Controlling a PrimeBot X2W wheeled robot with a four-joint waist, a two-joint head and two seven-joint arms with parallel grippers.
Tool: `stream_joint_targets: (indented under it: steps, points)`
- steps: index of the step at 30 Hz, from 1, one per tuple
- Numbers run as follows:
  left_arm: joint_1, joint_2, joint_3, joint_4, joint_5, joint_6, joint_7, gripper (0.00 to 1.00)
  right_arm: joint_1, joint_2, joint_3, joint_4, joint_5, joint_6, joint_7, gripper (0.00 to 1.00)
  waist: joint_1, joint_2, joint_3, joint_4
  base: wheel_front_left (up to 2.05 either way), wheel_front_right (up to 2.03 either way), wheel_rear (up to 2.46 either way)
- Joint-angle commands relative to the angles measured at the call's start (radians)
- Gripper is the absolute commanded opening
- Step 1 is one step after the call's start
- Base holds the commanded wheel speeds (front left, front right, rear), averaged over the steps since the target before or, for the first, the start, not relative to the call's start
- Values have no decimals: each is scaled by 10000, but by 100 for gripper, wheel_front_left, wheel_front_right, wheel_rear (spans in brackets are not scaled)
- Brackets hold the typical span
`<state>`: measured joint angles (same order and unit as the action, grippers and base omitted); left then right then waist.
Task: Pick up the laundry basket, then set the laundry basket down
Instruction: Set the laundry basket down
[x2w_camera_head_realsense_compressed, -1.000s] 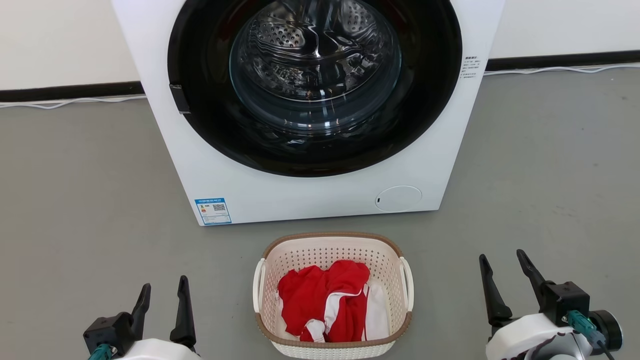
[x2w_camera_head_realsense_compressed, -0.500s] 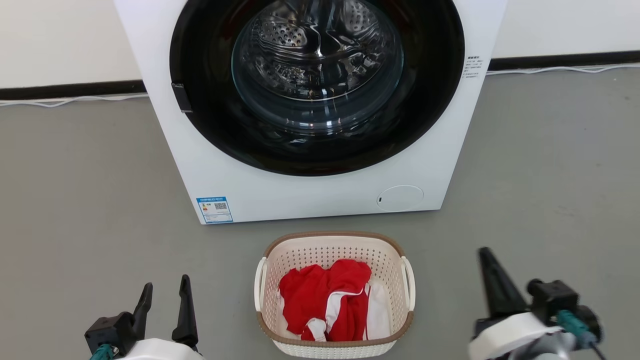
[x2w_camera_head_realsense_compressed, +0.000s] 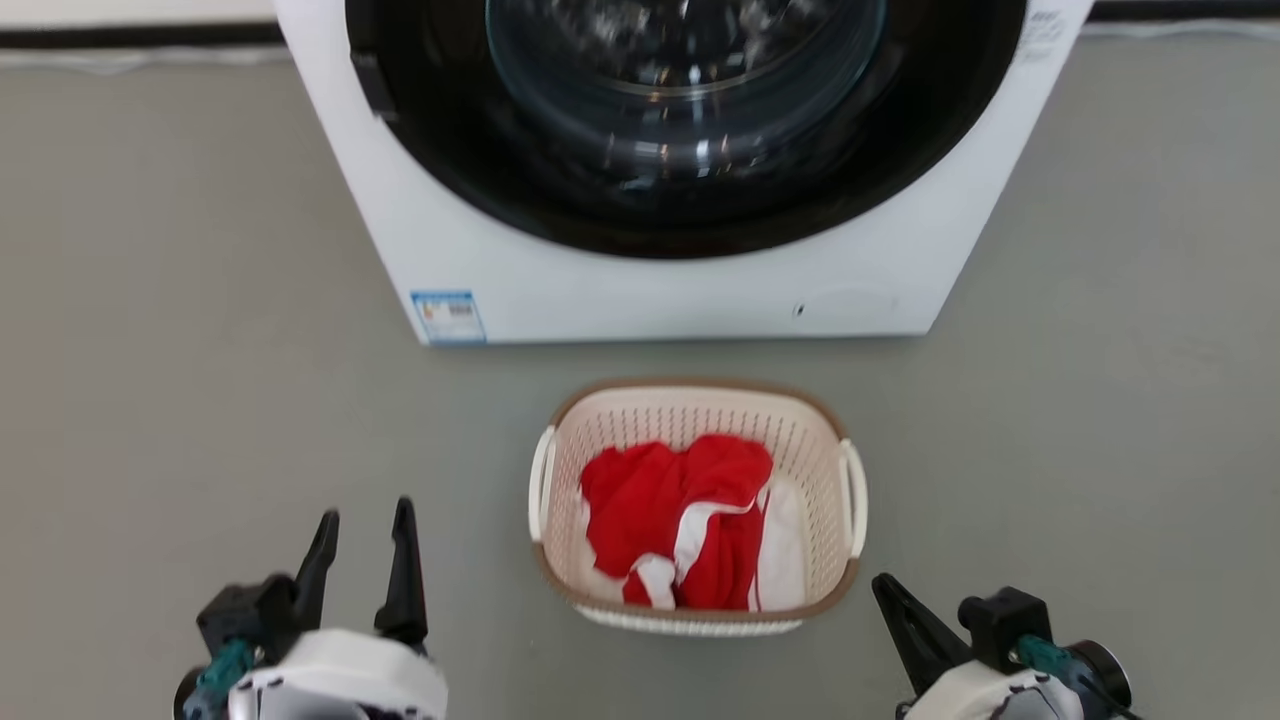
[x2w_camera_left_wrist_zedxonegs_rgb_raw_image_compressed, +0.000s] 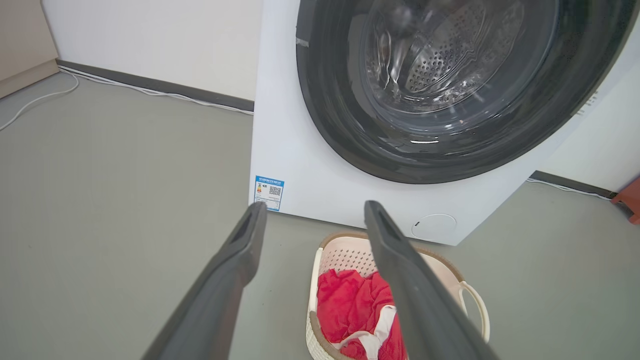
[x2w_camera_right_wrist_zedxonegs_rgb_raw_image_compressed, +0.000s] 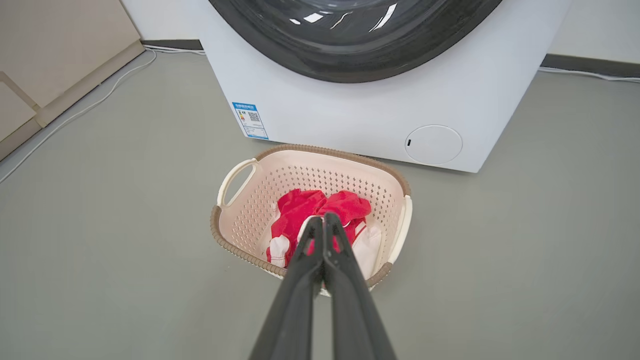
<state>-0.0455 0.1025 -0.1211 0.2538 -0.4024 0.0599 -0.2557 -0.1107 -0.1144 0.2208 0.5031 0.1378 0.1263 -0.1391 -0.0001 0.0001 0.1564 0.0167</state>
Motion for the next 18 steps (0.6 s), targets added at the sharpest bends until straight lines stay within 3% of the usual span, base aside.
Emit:
stream_joint_targets:
  steps: [1, 18]
  points:
    - [-504, 88, 267, -250, 94, -79, -53, 100, -435, -68, 277, -31, 51, 44, 45, 0, 1, -1, 489, 264, 0, 0, 0]
    - [-1795, -120, -239, -333, 87, -428, -58, 100, -2182, -75, -312, 4357, 193, 44, 500, 0, 1, -1, 2287, 1353, 0, 0, 0]
